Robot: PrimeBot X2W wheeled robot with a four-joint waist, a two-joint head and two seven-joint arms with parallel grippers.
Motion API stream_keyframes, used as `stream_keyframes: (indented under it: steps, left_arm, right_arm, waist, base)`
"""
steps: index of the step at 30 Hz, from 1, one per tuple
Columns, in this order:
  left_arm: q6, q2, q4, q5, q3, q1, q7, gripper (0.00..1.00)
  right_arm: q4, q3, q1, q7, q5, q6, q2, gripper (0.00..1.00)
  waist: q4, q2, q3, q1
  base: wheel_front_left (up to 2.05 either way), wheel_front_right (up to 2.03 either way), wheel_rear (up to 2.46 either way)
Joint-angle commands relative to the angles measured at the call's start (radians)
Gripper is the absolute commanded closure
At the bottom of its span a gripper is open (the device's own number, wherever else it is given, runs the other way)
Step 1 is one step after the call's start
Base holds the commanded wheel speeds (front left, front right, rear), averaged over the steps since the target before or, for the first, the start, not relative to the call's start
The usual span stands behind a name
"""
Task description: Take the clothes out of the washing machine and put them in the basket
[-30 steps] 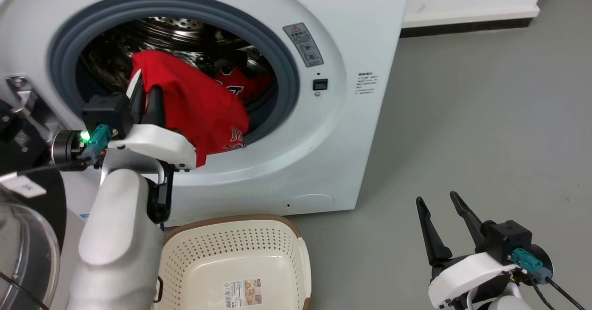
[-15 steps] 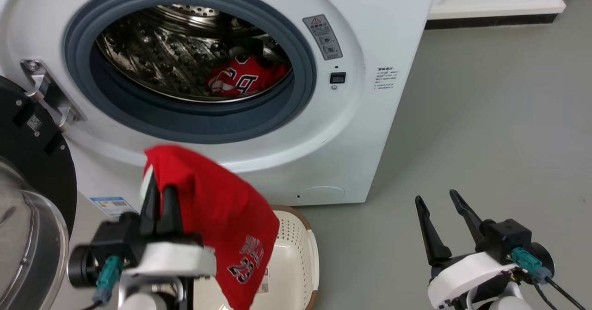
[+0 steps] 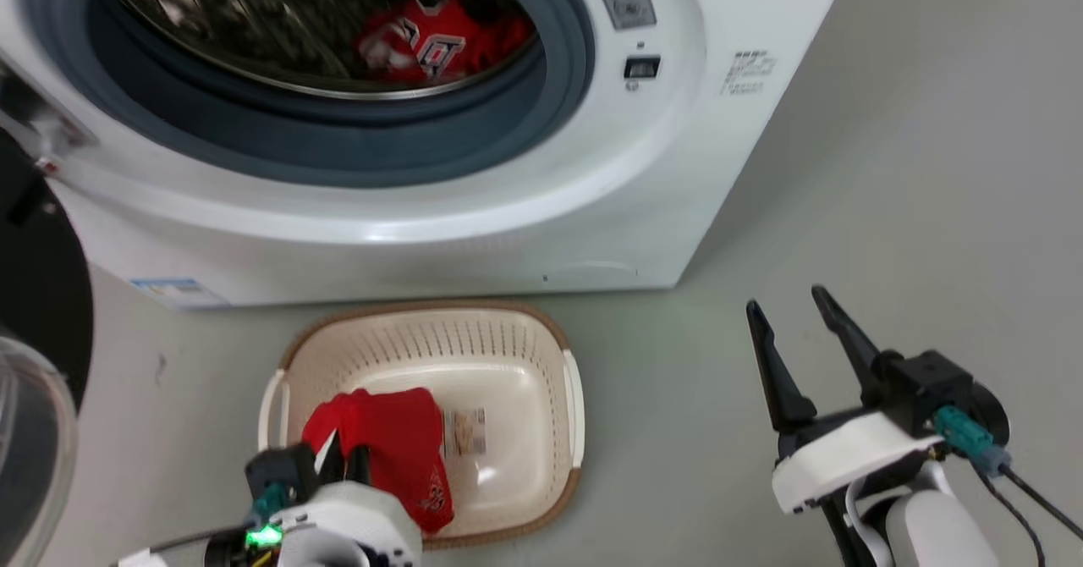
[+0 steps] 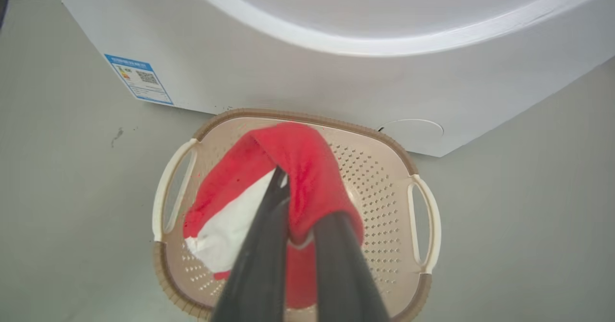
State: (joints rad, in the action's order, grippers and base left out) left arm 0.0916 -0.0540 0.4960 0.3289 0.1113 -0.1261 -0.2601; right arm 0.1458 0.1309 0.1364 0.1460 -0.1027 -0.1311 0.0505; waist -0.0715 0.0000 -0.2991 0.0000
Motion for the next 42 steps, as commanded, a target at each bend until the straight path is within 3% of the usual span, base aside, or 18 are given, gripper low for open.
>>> stream_keyframes:
  steps: [1,11,19,25,26,27,28,36,42]
  left_arm:
    - [-0.004,0.000,0.029,0.004,-0.008,-0.038,-0.006,1.00]
    - [-0.018,0.003,0.491,0.068,-0.023,-0.350,-0.005,1.00]
    - [0.009,0.000,0.706,0.080,0.000,-0.522,0.014,1.00]
    - [0.011,-0.018,0.764,0.091,-0.001,-0.565,0.027,1.00]
    - [0.008,-0.019,0.768,0.090,0.000,-0.565,0.029,0.84]
    - [0.007,-0.021,0.771,0.090,0.002,-0.563,0.028,0.10]
    - [0.006,-0.023,0.775,0.091,0.004,-0.560,0.028,0.00]
    - [-0.043,-0.016,0.764,0.061,0.044,-0.478,-0.002,0.00]
    - [-0.033,-0.011,0.530,0.018,0.030,-0.326,-0.005,0.00]
  right_arm:
    - [-0.005,0.001,0.022,0.006,-0.002,0.001,-0.001,0.00]
    - [0.009,0.042,0.129,0.036,-0.012,0.001,-0.001,0.00]
    - [0.043,0.063,0.196,0.073,-0.036,0.001,-0.001,0.00]
    - [0.082,0.078,0.226,0.097,-0.052,0.001,-0.001,0.00]
    - [0.090,0.080,0.231,0.100,-0.054,0.001,-0.001,0.00]
    - [0.098,0.081,0.236,0.103,-0.056,0.001,-0.001,0.00]
    - [0.104,0.081,0.238,0.104,-0.056,0.001,-0.001,0.00]
    - [0.163,0.064,0.188,0.115,-0.036,0.001,0.000,0.00]
    - [0.170,0.034,0.119,0.107,-0.020,0.001,0.000,0.00]
  waist:
    - [-0.010,0.0000,-0.069,0.0000]
    - [-0.052,0.0000,-0.287,0.0000]
    - [-0.100,0.0000,-0.430,0.0000]
    - [-0.107,0.0000,-0.462,0.0000]
    - [-0.107,0.0000,-0.457,0.0000]
    - [-0.106,0.0000,-0.448,0.0000]
    - [-0.104,0.0000,-0.439,0.0000]
    - [-0.072,0.0000,-0.244,0.0000]
    - [-0.034,0.0000,-0.083,0.0000]
  base:
    - [0.00,0.00,0.00]
    - [0.00,0.00,0.00]
    - [0.00,0.00,0.00]
    - [0.00,0.00,0.00]
    - [0.00,0.00,0.00]
    - [0.00,0.00,0.00]
    - [0.00,0.00,0.00]
    - [0.00,0.00,0.00]
    - [0.00,0.00,0.00]
